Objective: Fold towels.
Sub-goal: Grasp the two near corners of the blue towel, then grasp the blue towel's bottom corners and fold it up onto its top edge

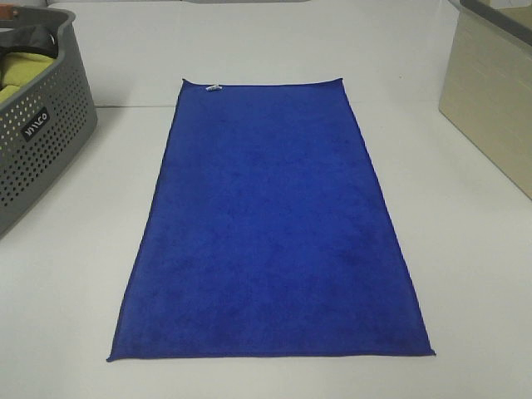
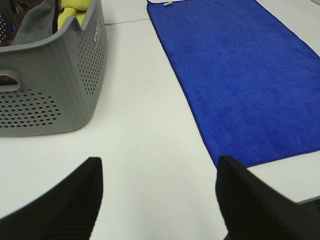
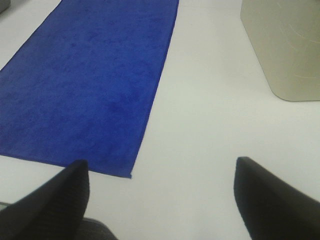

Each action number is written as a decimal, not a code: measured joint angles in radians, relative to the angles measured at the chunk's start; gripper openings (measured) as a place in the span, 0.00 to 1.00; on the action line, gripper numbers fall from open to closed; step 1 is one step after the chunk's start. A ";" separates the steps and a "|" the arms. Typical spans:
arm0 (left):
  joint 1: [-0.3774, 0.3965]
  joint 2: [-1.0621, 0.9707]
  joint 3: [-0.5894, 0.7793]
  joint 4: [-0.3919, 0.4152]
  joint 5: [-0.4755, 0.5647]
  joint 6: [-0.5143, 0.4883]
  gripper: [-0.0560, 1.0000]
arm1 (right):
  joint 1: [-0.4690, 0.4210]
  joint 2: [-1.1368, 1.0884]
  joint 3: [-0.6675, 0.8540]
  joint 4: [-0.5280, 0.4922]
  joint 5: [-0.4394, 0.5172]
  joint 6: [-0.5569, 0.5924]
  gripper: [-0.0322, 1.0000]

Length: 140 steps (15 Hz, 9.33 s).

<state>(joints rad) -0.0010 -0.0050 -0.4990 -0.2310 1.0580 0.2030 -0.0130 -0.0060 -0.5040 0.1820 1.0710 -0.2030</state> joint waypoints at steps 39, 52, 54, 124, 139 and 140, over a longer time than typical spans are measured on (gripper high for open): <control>0.000 0.000 0.000 0.000 0.000 0.000 0.65 | 0.000 0.000 0.000 0.000 0.000 0.000 0.76; 0.000 0.000 0.000 -0.007 0.000 0.000 0.65 | 0.000 0.000 0.000 0.000 0.000 0.000 0.76; 0.000 0.000 0.000 -0.007 0.000 0.000 0.65 | 0.000 0.000 0.000 0.000 0.000 0.000 0.76; -0.226 1.687 0.228 -1.426 -0.427 1.094 0.06 | 0.145 1.614 0.133 0.724 -0.557 -0.366 0.03; -0.168 1.901 -0.649 -1.011 -0.544 0.512 0.06 | 0.145 2.006 -0.894 0.445 -0.313 -0.127 0.03; -0.163 1.940 -0.721 -0.995 -0.545 0.500 0.06 | 0.145 2.058 -0.975 0.444 -0.298 -0.122 0.03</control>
<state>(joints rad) -0.1640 1.9350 -1.2200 -1.2260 0.5130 0.7030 0.1320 2.0520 -1.4790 0.6260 0.7730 -0.3250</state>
